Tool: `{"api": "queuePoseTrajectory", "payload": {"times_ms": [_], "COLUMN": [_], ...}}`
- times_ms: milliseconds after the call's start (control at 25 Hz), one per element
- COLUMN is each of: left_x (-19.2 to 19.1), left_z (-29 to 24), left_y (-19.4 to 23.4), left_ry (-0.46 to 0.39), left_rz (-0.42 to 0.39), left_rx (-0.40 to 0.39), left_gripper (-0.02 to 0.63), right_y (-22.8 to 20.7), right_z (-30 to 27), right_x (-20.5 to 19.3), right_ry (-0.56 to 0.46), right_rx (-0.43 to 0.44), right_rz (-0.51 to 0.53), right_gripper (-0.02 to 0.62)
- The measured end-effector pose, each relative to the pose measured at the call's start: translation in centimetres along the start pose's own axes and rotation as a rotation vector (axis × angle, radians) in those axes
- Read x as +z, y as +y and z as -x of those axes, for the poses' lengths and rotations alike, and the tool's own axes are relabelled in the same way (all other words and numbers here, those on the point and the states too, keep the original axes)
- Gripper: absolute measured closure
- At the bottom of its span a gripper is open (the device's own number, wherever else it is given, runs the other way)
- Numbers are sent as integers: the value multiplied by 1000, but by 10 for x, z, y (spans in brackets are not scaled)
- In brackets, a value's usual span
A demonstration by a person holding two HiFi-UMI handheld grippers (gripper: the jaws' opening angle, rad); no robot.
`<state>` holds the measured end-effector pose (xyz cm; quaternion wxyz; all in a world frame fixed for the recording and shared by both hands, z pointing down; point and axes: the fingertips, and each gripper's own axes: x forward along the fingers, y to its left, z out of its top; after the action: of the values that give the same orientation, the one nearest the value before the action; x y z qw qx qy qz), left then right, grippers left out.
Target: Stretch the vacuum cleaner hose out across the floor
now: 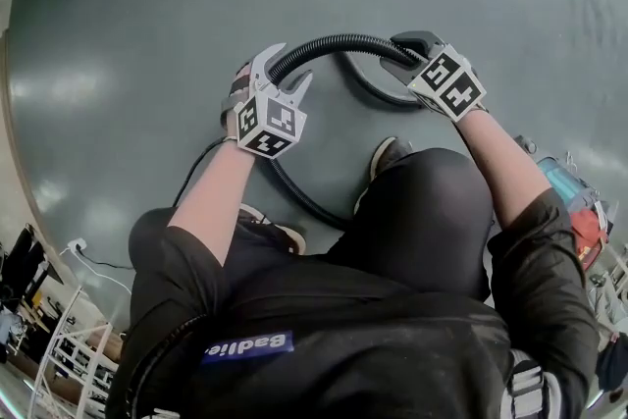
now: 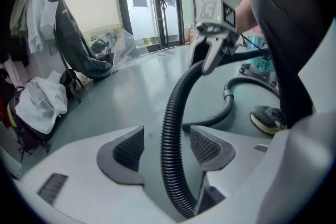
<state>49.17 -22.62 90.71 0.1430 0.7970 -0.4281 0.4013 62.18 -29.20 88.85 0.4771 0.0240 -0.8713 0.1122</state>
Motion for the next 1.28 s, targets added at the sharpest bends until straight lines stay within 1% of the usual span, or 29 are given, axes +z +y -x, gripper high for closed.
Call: {"api": "queuePoseTrajectory", "payload": {"times_ms": [120,280,400,440,480,640,720,760,800,880,920,1000,1080,1160,1240,1280], "left_x": [-23,-51,-74,-80,-84,-78,-76,-76,-76,-73,-72,-69,-64,-57,-42,-31], "left_z": [-8,-14,-25,-27,-27,-11,-1,5,10,20,25,36,45,54,67,75], "left_y": [0,-8,-21,-23,-23,-16,-10,-7,-4,4,9,18,24,28,33,37], "left_ry": [56,107,158,172,180,198,215,224,231,248,260,290,313,324,320,309], "left_rz": [-24,10,22,25,33,62,60,54,41,-2,-27,-80,-123,-147,-154,-152], "left_rx": [12,0,-36,-46,-53,-88,-108,-113,-111,-93,-80,-66,-63,-59,-45,-32], "left_gripper": [341,341,341,341,406,419,420,422,422,422,422,422,422,422,420,420], "right_y": [5,14,24,28,31,25,22,22,22,28,35,59,85,108,125,130], "right_z": [24,44,52,54,55,50,38,30,21,8,2,-12,-27,-45,-65,-73], "right_x": [15,28,37,40,42,37,32,30,32,46,58,88,117,136,156,167], "right_ry": [-46,-83,-96,-95,-91,-47,4,35,66,110,122,129,139,152,152,157], "right_rx": [-13,-12,-4,-2,-1,9,21,20,11,-22,-38,-62,-69,-39,-14,-13], "right_rz": [-2,-23,-16,-6,6,52,107,157,228,419,525,735,919,1039,1102,1112], "right_gripper": [417,419,422,422,422,420,420,420,420,403,383,379,379,379,379,379]}}
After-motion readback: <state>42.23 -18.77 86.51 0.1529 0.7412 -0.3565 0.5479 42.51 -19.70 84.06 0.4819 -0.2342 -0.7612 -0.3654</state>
